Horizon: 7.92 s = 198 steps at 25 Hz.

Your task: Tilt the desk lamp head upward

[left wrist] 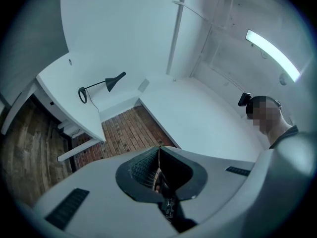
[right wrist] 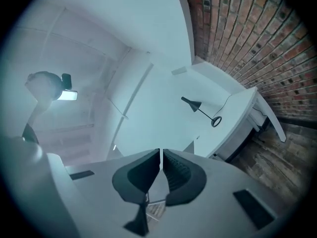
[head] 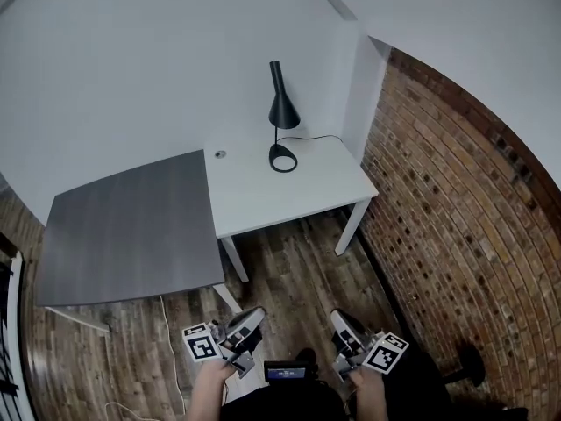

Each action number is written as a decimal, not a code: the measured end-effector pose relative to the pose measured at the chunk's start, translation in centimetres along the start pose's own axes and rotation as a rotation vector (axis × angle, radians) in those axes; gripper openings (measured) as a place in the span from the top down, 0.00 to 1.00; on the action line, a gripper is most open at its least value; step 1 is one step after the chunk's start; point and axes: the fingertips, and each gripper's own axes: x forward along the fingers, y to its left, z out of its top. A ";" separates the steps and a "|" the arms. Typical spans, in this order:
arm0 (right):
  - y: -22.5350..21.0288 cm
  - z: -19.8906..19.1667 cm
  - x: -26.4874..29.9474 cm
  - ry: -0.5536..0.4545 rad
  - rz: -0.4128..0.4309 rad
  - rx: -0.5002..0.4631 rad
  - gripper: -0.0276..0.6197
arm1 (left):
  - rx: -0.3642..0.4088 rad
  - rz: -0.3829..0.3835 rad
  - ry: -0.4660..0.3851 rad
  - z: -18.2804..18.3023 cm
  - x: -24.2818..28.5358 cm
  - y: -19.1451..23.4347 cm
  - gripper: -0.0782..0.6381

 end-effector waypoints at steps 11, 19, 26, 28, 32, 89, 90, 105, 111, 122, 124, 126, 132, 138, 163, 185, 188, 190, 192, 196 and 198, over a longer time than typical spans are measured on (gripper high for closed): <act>-6.3 8.1 4.8 0.078 0.069 0.077 0.94 | -0.012 0.078 0.001 2.6 12.5 4.0 0.87; -8.4 11.2 6.2 0.083 0.120 0.159 0.94 | 0.037 0.038 0.061 2.6 17.1 4.5 0.87; -11.1 13.7 6.2 0.041 0.080 0.169 0.94 | 0.031 -0.037 0.124 2.3 20.9 5.8 0.87; -11.8 14.2 7.0 0.042 0.064 0.151 0.94 | 0.026 -0.059 0.125 3.0 21.7 6.7 0.87; -13.8 15.4 9.2 0.043 0.027 0.147 0.94 | -0.005 -0.078 0.109 5.1 23.6 9.8 0.87; -29.9 27.1 39.0 0.388 0.338 0.300 0.94 | 0.077 0.356 -0.212 24.9 31.6 29.9 0.87; -30.0 27.2 39.0 0.384 0.341 0.307 0.94 | 0.074 0.363 -0.213 24.8 31.7 30.0 0.87; -31.5 28.2 41.2 0.345 0.220 0.234 0.94 | 0.009 0.270 -0.192 28.2 32.9 34.8 0.87; -30.7 28.4 44.2 0.312 0.169 0.153 0.93 | -0.038 0.228 -0.153 30.0 32.5 37.9 0.87; -30.1 26.9 45.8 0.323 0.094 0.068 0.78 | -0.164 0.250 -0.154 29.1 31.6 46.7 0.87; -30.4 26.7 46.3 0.329 0.097 0.078 0.78 | -0.179 0.270 -0.138 28.5 32.1 48.3 0.87; -31.0 26.5 46.9 0.345 0.104 0.086 0.78 | -0.197 0.281 -0.118 27.9 33.0 50.0 0.87; -32.6 26.3 48.5 0.417 0.133 0.087 0.78 | -0.265 0.322 -0.104 27.1 35.7 54.8 0.87; -33.8 26.8 49.4 0.460 0.170 0.079 0.78 | -0.339 0.448 -0.091 25.7 36.2 59.9 0.87; -32.6 25.6 53.9 0.479 0.280 0.157 0.78 | -0.451 0.514 -0.150 25.0 34.7 62.1 0.87; -29.0 27.0 52.0 0.452 0.390 0.158 0.78 | -0.443 0.538 -0.117 24.8 34.8 62.2 0.88; -28.0 27.4 51.5 0.449 0.408 0.147 0.78 | -0.444 0.536 -0.116 24.8 34.8 62.3 0.88; -27.3 27.7 51.2 0.448 0.421 0.136 0.78 | -0.445 0.534 -0.116 24.8 34.8 62.3 0.88; -26.7 28.0 50.9 0.447 0.431 0.124 0.78 | -0.446 0.534 -0.117 24.8 34.8 62.2 0.87; -25.4 28.8 50.3 0.434 0.456 0.109 0.78 | -0.443 0.533 -0.116 24.8 34.8 62.2 0.87; -24.8 29.1 50.1 0.425 0.468 0.107 0.78 | -0.444 0.533 -0.117 24.8 34.8 62.2 0.88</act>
